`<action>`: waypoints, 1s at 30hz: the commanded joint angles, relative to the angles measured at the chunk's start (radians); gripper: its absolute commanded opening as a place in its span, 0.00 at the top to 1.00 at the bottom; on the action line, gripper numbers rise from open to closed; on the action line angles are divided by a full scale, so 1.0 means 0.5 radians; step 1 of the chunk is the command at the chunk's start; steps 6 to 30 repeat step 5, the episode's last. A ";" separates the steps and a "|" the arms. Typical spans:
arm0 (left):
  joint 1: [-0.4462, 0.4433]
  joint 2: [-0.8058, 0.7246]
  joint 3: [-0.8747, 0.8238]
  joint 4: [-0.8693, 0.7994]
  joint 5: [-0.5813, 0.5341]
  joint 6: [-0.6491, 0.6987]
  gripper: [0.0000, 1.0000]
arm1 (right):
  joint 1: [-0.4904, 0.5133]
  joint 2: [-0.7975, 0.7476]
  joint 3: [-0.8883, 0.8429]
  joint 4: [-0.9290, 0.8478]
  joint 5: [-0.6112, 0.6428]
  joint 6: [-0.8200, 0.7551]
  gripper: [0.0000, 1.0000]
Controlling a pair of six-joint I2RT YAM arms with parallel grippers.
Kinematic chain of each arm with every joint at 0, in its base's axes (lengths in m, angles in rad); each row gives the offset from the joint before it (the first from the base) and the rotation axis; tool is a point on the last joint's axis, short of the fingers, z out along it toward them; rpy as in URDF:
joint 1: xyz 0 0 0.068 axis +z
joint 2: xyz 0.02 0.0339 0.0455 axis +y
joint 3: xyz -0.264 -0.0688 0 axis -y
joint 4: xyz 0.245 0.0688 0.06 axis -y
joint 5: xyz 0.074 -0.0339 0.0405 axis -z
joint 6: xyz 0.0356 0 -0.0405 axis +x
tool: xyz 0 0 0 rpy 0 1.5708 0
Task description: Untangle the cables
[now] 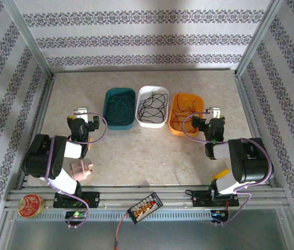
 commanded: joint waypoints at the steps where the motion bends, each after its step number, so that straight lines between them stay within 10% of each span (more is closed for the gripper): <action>1: 0.021 -0.016 0.002 -0.020 0.040 -0.042 0.01 | -0.035 0.008 0.083 0.007 -0.097 -0.006 0.02; 30: 0.021 -0.016 0.000 -0.018 0.039 -0.041 0.01 | -0.053 0.009 0.086 0.005 -0.256 -0.025 0.02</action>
